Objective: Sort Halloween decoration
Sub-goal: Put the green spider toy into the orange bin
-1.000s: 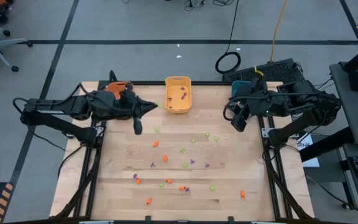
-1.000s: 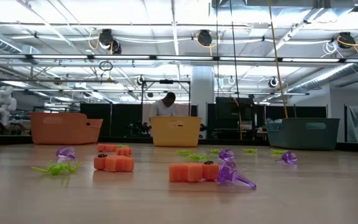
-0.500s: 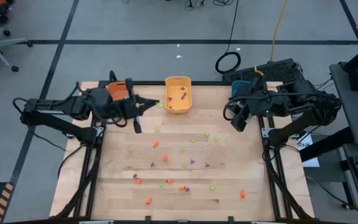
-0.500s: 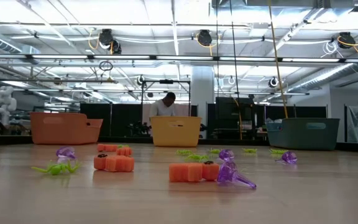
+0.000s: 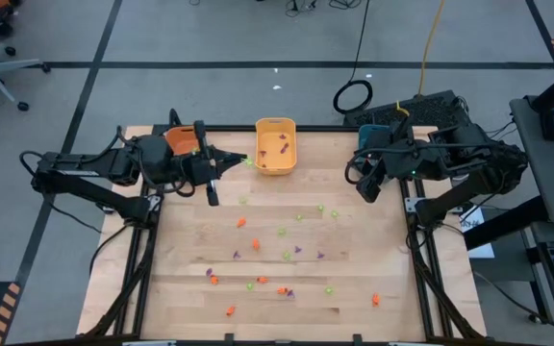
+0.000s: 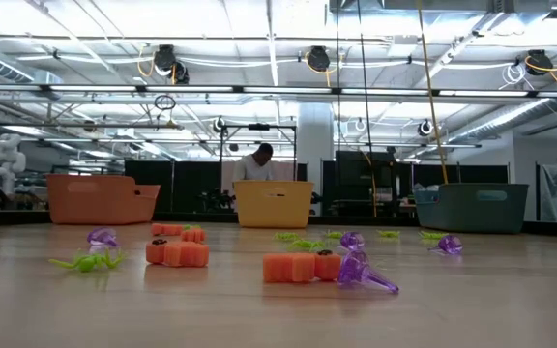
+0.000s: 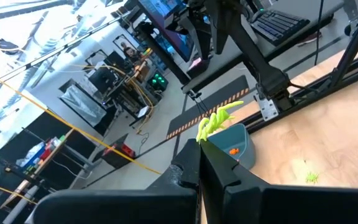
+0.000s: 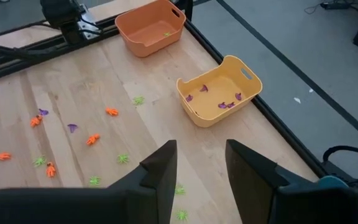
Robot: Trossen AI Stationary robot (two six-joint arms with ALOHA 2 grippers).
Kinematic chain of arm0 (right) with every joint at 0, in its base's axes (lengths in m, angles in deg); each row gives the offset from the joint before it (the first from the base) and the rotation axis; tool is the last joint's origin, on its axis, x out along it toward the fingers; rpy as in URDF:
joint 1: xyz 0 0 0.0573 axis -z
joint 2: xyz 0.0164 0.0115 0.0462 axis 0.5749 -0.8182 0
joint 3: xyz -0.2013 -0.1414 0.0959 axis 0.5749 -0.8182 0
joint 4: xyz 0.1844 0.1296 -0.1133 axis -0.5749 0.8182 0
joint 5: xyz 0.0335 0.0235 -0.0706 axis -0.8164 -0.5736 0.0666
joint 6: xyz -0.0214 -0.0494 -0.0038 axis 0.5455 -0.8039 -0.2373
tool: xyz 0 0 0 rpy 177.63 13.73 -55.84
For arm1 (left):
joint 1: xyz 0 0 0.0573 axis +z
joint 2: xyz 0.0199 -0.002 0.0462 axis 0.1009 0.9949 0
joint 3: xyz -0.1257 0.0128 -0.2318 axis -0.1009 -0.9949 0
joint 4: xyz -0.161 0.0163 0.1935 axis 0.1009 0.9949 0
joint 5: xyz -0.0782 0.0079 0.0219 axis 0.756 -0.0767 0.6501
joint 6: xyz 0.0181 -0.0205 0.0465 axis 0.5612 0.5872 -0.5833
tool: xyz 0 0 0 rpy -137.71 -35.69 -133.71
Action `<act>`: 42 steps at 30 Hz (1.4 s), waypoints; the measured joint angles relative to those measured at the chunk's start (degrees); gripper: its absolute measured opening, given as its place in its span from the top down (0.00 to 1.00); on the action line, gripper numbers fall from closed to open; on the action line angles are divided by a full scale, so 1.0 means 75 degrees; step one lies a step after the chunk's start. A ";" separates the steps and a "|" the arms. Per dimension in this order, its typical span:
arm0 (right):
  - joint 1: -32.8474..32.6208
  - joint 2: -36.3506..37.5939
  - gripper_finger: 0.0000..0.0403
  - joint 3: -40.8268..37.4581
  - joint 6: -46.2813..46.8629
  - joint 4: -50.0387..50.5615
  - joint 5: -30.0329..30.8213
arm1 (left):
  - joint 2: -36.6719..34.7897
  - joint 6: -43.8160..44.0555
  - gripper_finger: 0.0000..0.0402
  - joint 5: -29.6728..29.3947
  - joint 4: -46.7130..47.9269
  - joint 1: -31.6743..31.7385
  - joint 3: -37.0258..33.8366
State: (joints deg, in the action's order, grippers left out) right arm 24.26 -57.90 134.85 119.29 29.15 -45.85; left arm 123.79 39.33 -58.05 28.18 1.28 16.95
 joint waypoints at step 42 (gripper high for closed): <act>0.0000 0.0000 0.69 0.0000 -0.0089 0.0006 -0.0020 | -0.0035 0.7078 1.00 -0.0174 0.4739 0.2057 0.0000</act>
State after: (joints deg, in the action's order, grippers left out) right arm 24.26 -57.90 134.85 118.62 29.19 -46.00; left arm 123.53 92.42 -59.35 63.72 16.71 16.95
